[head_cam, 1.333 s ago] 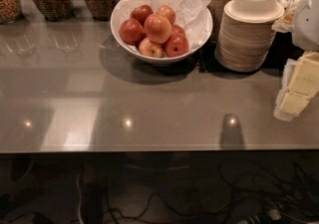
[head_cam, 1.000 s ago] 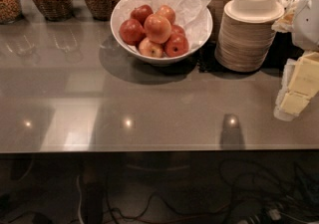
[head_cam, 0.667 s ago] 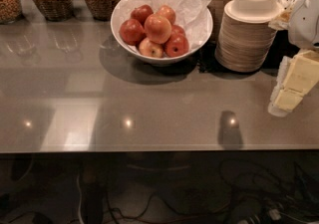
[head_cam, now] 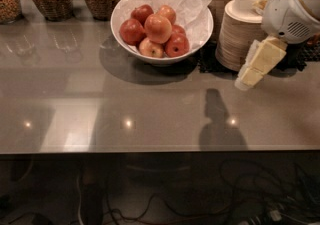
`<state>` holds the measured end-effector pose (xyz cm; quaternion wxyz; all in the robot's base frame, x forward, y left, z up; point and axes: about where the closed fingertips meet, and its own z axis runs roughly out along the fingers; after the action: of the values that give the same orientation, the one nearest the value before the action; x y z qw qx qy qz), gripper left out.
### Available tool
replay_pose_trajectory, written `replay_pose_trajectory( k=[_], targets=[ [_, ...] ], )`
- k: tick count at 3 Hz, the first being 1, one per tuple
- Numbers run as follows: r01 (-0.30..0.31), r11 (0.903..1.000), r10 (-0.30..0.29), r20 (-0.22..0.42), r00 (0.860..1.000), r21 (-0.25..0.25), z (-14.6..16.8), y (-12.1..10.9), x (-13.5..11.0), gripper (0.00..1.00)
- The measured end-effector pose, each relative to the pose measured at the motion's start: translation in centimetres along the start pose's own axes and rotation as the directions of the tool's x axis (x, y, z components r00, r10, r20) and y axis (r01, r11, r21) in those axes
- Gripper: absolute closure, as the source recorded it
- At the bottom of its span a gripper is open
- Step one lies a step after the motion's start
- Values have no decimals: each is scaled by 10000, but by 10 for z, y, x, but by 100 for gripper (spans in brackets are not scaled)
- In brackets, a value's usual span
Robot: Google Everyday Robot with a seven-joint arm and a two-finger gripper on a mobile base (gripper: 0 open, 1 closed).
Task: Pick apple from white bowl
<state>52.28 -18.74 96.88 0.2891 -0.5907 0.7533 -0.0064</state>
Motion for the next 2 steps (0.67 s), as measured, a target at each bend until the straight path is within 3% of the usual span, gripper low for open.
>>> replay_pose_trajectory(
  k=[1,2],
  targets=[
    [-93,9990,54,916,9958,427,19,-34,-24,0],
    [-89,9987,14,1472,9891,501,36,-58,-49,0]
  ],
)
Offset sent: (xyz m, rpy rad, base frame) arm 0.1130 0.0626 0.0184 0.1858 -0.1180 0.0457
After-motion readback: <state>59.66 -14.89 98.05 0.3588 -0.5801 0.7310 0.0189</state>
